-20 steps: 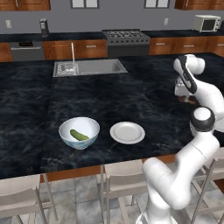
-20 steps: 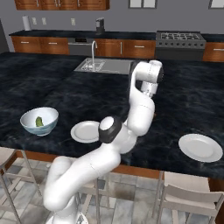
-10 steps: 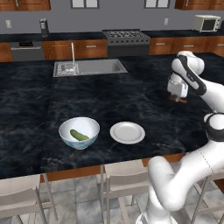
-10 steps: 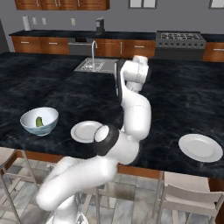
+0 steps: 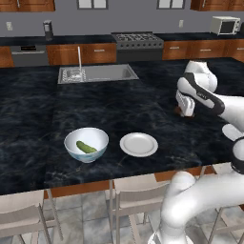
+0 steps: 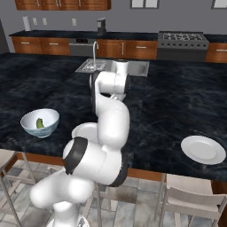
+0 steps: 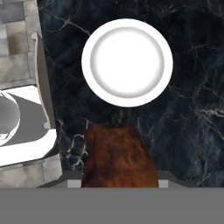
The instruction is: Pick the chicken drumstick and cucumber from their plates and place them in the bowl. Then put the bowl in the fridge.
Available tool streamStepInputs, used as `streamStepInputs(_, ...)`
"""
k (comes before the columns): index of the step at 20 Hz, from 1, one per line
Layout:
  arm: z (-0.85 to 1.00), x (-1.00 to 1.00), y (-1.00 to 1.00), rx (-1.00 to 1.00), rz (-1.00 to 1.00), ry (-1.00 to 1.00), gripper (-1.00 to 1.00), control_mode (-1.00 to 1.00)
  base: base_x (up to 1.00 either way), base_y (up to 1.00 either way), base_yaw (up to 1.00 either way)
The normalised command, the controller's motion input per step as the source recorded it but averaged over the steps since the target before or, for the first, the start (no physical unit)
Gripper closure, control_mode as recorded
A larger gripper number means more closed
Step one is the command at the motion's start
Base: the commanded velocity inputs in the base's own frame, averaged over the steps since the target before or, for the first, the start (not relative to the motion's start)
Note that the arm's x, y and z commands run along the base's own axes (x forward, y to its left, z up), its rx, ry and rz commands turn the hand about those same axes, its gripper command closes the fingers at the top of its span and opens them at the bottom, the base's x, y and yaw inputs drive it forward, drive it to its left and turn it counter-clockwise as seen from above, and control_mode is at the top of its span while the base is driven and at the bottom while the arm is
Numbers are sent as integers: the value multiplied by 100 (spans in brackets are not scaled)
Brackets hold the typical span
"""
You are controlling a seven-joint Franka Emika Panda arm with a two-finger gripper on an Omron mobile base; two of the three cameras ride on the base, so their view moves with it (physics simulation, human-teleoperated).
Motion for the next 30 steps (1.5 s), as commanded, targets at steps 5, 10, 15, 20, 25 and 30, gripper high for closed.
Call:
streamStepInputs(5,42,-13,41,-7,-2,0,100,-100,0,0,0)
streamStepInputs(10,39,-8,36,-2,-1,1,100,-100,0,0,0)
streamStepInputs(15,11,-16,49,0,-1,0,100,-100,0,0,0)
streamStepInputs(20,7,-5,56,0,-5,0,100,-100,0,0,0)
streamStepInputs(25,-1,-9,66,-1,-7,-8,100,-100,0,0,0)
streamStepInputs(30,-5,-7,63,-1,-11,-3,100,-100,0,0,0)
